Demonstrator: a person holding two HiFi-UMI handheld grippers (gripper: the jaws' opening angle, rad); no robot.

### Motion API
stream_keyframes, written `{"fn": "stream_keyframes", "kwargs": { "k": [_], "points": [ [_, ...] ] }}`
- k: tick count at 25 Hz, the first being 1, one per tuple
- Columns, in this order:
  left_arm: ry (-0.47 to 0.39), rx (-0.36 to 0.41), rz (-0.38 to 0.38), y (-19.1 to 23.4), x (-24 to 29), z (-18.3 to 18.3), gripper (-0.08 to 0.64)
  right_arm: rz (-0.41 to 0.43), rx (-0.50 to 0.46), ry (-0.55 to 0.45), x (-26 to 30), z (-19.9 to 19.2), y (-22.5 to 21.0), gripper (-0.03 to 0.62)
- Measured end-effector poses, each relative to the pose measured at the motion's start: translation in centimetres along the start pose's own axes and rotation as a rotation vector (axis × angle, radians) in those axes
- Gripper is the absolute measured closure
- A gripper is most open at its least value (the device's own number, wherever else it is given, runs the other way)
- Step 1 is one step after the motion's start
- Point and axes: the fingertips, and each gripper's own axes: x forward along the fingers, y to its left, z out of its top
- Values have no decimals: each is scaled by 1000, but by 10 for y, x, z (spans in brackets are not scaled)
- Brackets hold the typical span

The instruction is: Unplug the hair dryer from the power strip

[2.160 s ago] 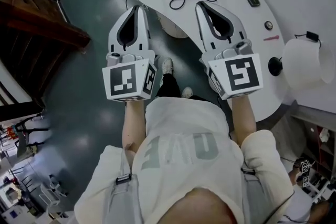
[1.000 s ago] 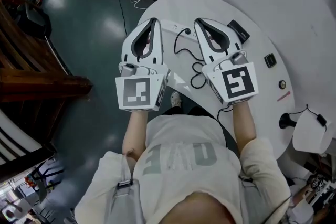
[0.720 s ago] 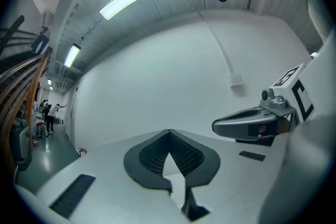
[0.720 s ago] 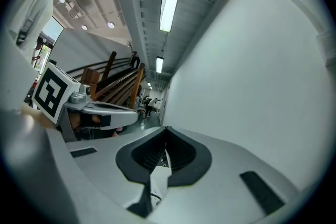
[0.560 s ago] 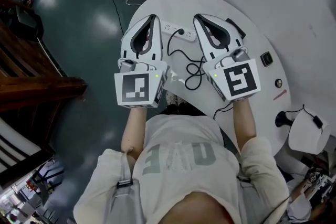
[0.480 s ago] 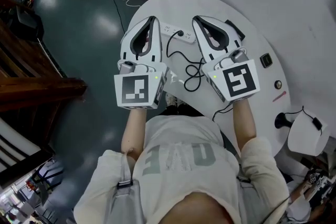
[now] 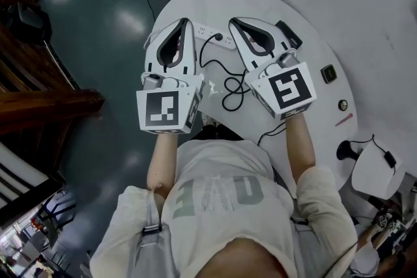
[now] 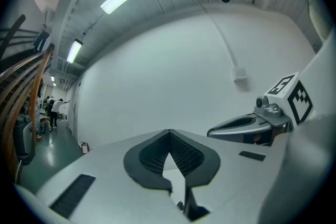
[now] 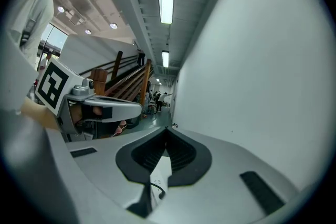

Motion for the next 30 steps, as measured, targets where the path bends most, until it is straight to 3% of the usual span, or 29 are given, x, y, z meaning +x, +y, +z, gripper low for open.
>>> {"fn": "stream_keyframes", "kwargs": {
  "k": [4,8,9,10,17,25,30],
  "points": [
    [14,3,-2,1,4,-7,548,14,-14,37,7,-18,-4,572],
    [39,1,-5,3,7,-17,548,96,9,134,16,-50,0,567],
    [44,2,-6,3,8,-20,548,118,21,157,18,-60,-1,527],
    [50,5,-7,3,9,-22,548,133,31,178,20,-69,-2,447],
    [97,16,-20,5,17,-42,548,213,68,350,39,-143,-11,327],
    [124,-20,-14,9,27,-58,548,326,3,625,64,-244,0,319],
    [135,-28,-23,10,30,-68,548,337,-18,727,73,-286,-2,319]
  ]
}}
